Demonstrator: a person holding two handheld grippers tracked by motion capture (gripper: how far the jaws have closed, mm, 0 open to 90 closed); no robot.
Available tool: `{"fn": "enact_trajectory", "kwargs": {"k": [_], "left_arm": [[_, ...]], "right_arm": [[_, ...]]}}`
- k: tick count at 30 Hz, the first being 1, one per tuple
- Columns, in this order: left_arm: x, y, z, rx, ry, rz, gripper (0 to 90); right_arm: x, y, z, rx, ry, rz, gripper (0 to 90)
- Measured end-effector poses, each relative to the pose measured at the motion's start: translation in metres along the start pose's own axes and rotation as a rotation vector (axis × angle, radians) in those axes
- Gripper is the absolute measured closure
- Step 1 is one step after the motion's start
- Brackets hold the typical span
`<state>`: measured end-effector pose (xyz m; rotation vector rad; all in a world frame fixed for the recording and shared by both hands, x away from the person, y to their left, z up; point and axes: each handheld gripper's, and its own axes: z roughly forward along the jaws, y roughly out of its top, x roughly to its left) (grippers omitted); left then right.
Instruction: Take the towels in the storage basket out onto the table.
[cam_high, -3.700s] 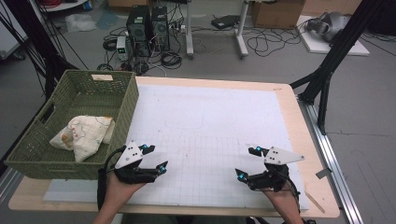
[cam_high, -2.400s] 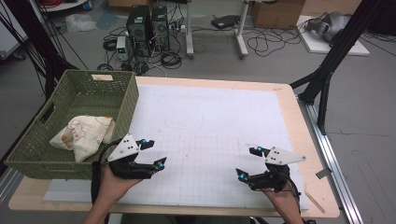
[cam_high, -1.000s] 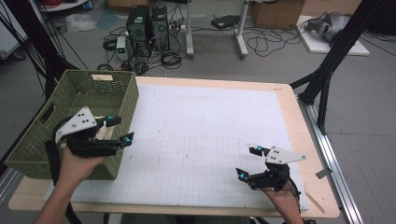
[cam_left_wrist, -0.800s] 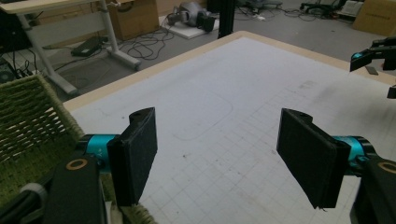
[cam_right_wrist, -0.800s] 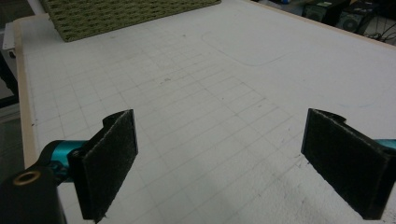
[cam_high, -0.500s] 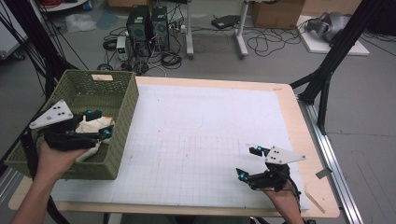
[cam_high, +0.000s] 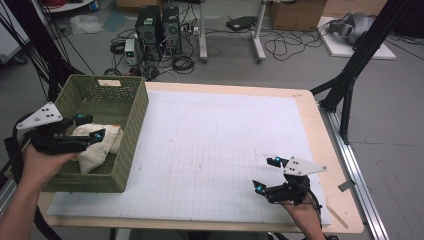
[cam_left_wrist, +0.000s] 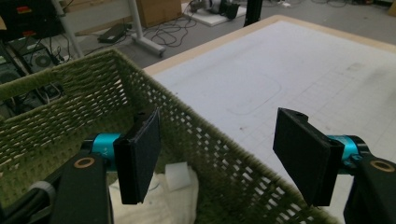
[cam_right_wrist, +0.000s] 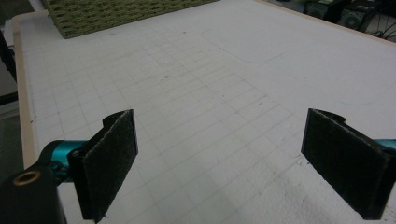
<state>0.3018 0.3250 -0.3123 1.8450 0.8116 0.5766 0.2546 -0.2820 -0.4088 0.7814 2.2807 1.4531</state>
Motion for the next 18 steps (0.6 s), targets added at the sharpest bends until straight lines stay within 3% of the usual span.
{"fn": "enact_trajectory", "kwargs": {"k": [11,18], "left_arm": [[0.030,-0.017,-0.003,0.020,0.078,-0.037,31.9],[0.043,-0.028,-0.003,0.058,0.127,-0.058,32.7]], "right_arm": [[-0.001,0.000,0.000,0.002,0.000,0.001,10.0],[0.000,-0.001,0.000,0.004,0.001,0.001,10.0]]}}
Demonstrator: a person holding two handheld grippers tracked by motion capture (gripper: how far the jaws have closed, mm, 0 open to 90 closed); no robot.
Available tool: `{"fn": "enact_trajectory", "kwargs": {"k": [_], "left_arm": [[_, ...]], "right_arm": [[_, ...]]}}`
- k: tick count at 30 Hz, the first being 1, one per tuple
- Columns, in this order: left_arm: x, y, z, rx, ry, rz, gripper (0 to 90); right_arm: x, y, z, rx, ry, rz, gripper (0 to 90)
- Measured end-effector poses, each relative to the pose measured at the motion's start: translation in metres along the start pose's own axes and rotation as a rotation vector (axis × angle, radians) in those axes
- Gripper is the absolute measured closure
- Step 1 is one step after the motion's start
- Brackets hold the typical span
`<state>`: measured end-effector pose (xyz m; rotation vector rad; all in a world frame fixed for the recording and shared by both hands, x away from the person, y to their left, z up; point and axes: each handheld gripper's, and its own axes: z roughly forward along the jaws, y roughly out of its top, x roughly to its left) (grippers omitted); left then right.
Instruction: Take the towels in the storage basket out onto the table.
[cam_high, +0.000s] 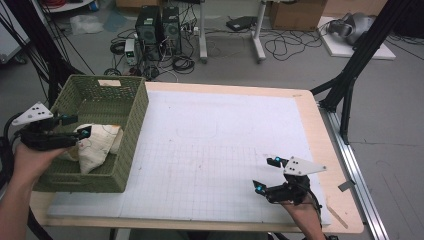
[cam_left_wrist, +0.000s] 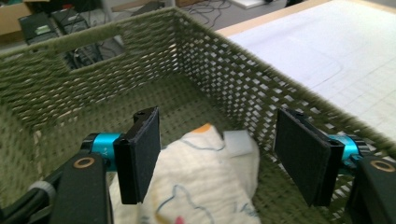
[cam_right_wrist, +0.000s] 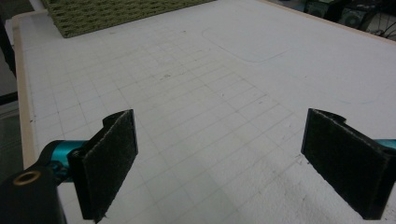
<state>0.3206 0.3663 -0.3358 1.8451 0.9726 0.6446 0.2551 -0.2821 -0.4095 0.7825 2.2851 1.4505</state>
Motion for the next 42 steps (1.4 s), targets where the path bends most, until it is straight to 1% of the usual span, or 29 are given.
{"fn": "enact_trajectory", "kwargs": {"k": [3,8,17,19,21,22,24,26,27,29,30,31,34,37,38,40,41,42], "left_arm": [[0.005,-0.003,0.002,0.010,0.023,-0.014,32.7],[0.011,-0.007,0.005,0.029,0.045,-0.029,32.8],[0.017,-0.010,0.013,0.120,0.078,-0.033,33.3],[0.019,-0.011,0.015,0.136,0.088,-0.037,33.2],[0.020,-0.013,0.016,0.153,0.103,-0.029,33.3],[0.021,-0.013,0.017,0.163,0.108,-0.031,33.3],[0.021,-0.015,0.017,0.164,0.110,-0.029,33.3],[0.022,-0.017,0.018,0.166,0.099,-0.030,33.3],[0.022,-0.018,0.019,0.170,0.102,-0.025,33.7],[0.022,-0.018,0.020,0.197,0.105,-0.019,36.9],[0.022,-0.018,0.020,0.206,0.105,-0.023,37.0],[0.023,-0.019,0.021,0.220,0.113,-0.023,37.6],[0.023,-0.019,0.021,0.236,0.103,-0.039,41.8],[0.024,-0.020,0.023,0.268,0.092,-0.056,44.1],[0.024,-0.020,0.024,0.272,0.082,-0.063,46.1],[0.024,-0.020,0.024,0.285,0.058,-0.067,56.1],[0.023,-0.020,0.024,0.291,0.057,-0.065,56.1],[0.023,-0.020,0.024,0.293,0.047,-0.065,59.8]], "right_arm": [[-0.001,0.000,0.000,-0.001,0.000,-0.003,10.0],[0.000,0.000,0.001,0.001,0.001,0.003,10.0],[0.000,0.000,0.001,0.001,0.004,0.002,10.0],[0.000,-0.001,0.001,0.000,0.005,0.003,10.0],[0.000,-0.001,0.001,0.001,0.006,0.002,10.0],[0.000,-0.001,0.001,0.001,0.006,0.002,10.0],[0.000,0.000,0.001,0.002,0.006,0.002,10.0],[0.000,0.000,0.001,0.001,0.008,-0.003,10.0],[0.000,0.000,0.001,0.000,0.008,-0.004,10.0],[0.000,0.000,0.001,0.002,0.009,-0.003,10.0],[0.000,0.000,0.001,0.001,0.008,-0.003,10.0],[0.000,0.000,0.001,0.000,0.008,-0.005,10.0],[0.000,0.000,0.001,0.000,0.011,0.000,10.0],[0.000,0.000,0.001,0.000,0.010,-0.002,10.0],[0.000,0.000,0.001,-0.001,0.009,-0.005,10.0],[0.000,0.000,0.001,-0.002,0.011,-0.003,10.0],[0.000,0.000,0.001,-0.002,0.010,-0.004,10.0],[0.000,0.000,0.001,-0.002,0.011,-0.003,10.0]]}}
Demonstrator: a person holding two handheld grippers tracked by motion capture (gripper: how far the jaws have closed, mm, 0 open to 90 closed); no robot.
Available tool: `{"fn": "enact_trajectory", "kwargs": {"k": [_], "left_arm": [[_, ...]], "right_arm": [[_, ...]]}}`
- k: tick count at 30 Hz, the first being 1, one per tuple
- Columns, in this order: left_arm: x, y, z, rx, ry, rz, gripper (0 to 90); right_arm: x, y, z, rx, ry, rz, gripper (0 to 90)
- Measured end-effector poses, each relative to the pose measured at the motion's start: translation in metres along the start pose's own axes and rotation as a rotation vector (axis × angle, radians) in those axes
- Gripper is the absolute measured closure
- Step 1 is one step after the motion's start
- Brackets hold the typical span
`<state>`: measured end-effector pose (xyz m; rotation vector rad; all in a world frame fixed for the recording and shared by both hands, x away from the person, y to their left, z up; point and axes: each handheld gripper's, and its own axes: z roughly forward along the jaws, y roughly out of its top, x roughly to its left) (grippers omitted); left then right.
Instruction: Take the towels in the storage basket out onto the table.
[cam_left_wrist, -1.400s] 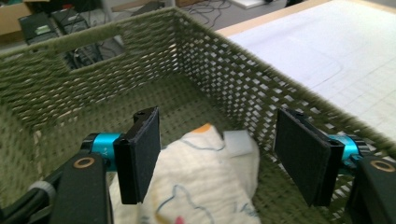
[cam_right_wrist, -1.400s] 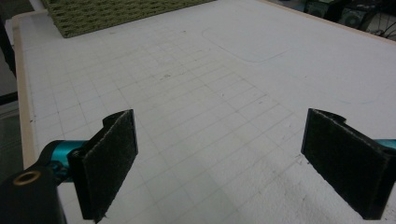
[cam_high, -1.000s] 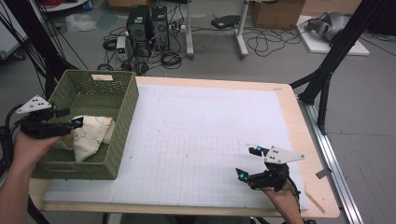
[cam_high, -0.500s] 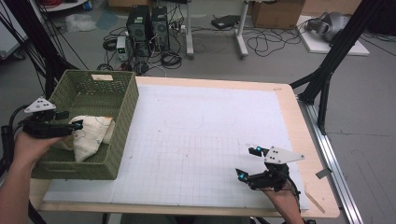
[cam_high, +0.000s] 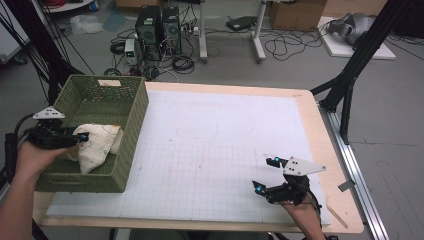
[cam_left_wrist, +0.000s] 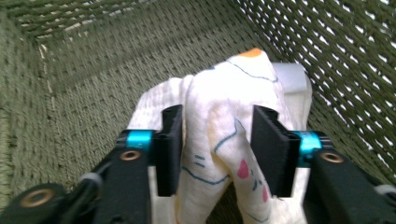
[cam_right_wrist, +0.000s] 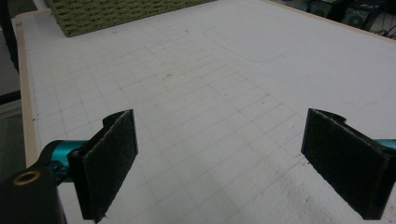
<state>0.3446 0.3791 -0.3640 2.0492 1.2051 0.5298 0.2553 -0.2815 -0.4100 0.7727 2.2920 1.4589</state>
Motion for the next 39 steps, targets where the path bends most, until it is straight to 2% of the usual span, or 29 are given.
{"fn": "enact_trajectory", "kwargs": {"k": [2,3,5,8,15,21,30,33,39], "left_arm": [[-0.001,0.000,0.000,0.007,-0.007,0.011,70.1],[-0.001,0.000,0.000,0.005,-0.010,0.012,70.1],[-0.002,0.000,-0.001,0.005,-0.016,0.019,76.9],[-0.003,0.001,-0.001,0.004,-0.024,0.032,81.6],[-0.004,0.004,-0.007,-0.040,-0.035,0.040,83.1],[-0.003,0.005,-0.014,-0.087,-0.048,0.018,83.3],[-0.003,0.009,-0.028,-0.189,-0.070,-0.025,83.6],[-0.004,0.009,-0.031,-0.217,-0.088,-0.034,83.6],[-0.004,0.009,-0.039,-0.273,-0.095,-0.049,83.6]], "right_arm": [[0.000,0.000,0.000,0.001,-0.001,0.001,10.0],[0.000,0.000,0.000,-0.001,-0.001,-0.002,10.0],[0.000,0.000,0.000,0.000,0.000,0.001,10.0],[0.000,0.000,0.000,-0.002,0.000,-0.002,10.0],[-0.001,0.000,-0.001,-0.005,-0.002,0.001,10.0],[0.000,0.001,-0.001,-0.006,-0.004,0.004,10.0],[-0.001,0.001,-0.002,-0.009,-0.006,0.001,10.0],[-0.001,0.001,-0.002,-0.009,-0.006,0.005,10.0],[-0.001,0.001,-0.002,-0.009,-0.006,0.003,10.0]]}}
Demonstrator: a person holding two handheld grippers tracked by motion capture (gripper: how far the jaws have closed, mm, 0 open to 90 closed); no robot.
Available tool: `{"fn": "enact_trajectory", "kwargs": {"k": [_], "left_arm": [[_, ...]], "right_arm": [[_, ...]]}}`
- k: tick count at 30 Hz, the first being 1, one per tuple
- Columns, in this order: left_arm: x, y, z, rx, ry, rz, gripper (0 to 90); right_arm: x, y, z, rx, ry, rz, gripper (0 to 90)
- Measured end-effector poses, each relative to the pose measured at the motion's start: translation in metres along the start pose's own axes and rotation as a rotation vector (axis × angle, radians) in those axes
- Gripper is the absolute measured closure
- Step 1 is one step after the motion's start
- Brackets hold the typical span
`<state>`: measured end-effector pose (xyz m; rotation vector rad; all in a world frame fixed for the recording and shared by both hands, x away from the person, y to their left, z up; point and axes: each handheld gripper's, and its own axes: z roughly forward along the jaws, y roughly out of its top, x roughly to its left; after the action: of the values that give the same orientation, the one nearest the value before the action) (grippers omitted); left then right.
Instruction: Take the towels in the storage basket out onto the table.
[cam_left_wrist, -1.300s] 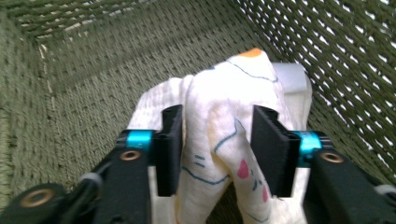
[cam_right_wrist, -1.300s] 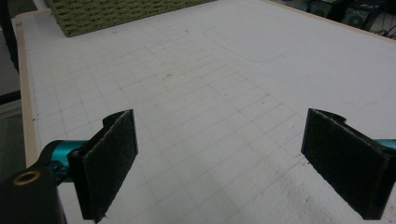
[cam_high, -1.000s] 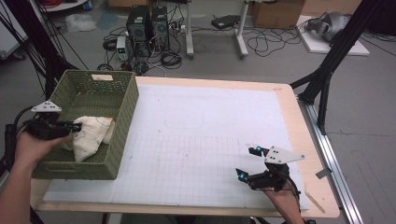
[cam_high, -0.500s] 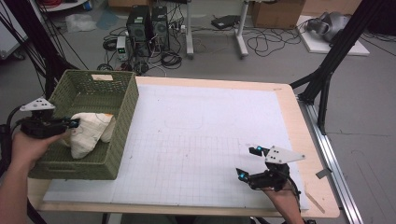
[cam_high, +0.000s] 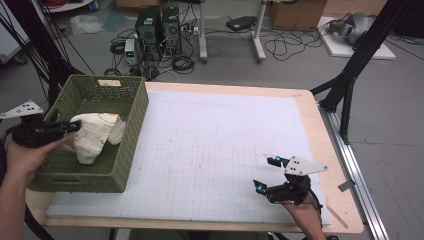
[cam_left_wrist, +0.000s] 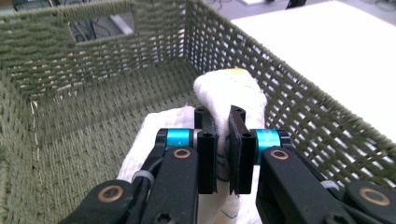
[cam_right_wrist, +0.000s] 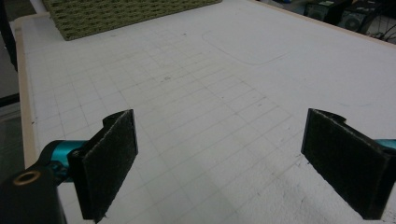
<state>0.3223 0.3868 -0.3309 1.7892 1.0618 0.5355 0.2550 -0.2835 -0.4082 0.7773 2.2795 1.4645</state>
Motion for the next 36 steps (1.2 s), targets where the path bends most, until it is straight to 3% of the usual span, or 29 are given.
{"fn": "enact_trajectory", "kwargs": {"k": [11,17,30,36], "left_arm": [[-0.010,0.017,-0.015,-0.092,-0.057,0.008,83.7],[-0.020,0.031,-0.018,-0.122,-0.097,0.038,83.7],[-0.052,0.068,-0.020,-0.182,-0.190,0.108,83.7],[-0.068,0.079,-0.015,-0.187,-0.237,0.136,83.7]], "right_arm": [[0.000,0.001,0.001,-0.001,-0.001,-0.002,10.0],[0.000,0.000,0.001,0.001,0.000,-0.003,10.0],[-0.001,0.001,0.001,-0.002,-0.001,-0.005,10.0],[-0.001,0.001,0.001,-0.002,0.001,-0.008,10.0]]}}
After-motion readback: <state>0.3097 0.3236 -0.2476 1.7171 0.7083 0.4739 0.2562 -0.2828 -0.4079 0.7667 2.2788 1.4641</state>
